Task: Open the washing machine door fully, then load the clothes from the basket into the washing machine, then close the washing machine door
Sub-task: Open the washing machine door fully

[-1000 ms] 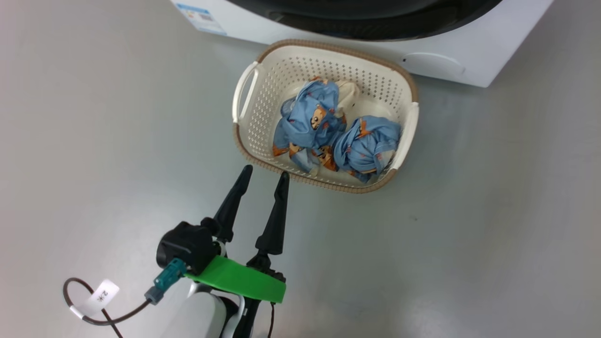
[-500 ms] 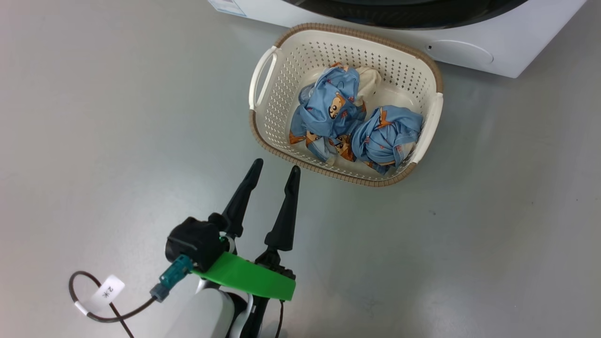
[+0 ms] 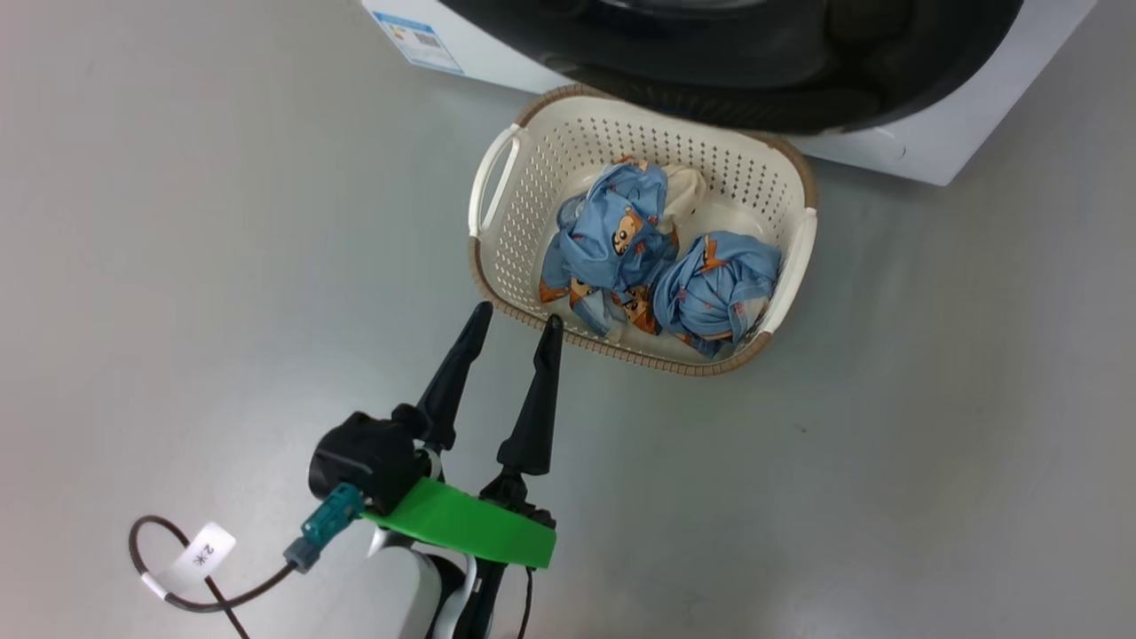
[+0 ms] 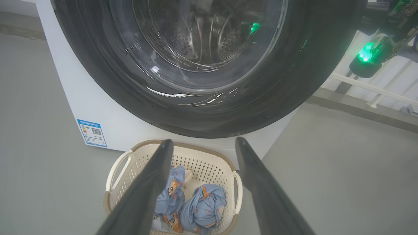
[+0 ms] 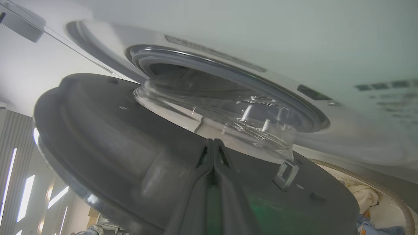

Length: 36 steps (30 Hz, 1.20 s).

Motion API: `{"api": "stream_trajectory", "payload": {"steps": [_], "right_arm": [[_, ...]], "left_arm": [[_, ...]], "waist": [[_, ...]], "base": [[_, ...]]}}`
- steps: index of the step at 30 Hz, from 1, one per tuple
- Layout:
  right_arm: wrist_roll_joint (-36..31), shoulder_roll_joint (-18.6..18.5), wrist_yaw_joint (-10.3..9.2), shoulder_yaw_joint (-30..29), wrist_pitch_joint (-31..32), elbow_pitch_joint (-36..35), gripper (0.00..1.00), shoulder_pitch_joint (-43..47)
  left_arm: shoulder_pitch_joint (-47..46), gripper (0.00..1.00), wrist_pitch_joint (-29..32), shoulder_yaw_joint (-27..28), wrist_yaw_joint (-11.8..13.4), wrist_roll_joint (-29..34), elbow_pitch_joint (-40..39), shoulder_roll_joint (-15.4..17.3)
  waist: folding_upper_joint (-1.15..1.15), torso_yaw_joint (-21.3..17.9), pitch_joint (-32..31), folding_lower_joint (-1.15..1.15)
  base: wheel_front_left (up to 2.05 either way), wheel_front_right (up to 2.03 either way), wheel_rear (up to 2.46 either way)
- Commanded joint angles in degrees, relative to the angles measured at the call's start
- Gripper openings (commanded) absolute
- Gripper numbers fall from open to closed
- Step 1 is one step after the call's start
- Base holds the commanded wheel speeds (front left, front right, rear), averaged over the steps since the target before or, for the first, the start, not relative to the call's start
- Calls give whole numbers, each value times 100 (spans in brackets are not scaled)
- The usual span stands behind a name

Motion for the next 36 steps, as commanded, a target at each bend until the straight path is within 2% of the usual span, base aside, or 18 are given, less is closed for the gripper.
{"api": "stream_trajectory", "payload": {"steps": [1,27,36], "right_arm": [[-30,158,34,106,79,-184,0,205],[121,738,34,582,278,-406,0,1635],[219,1105,34,722,397,-578,0,2199]], "left_arm": [[79,100,-52,197,-13,86,-79,90],[800,100,-52,620,-245,723,152,89],[1108,100,-52,913,-395,982,266,89]], "waist": [[0,-36,-98,0],[0,98,-1259,0],[0,245,-1727,0]], "base": [[0,0,0],[0,0,0],[0,0,0]]}}
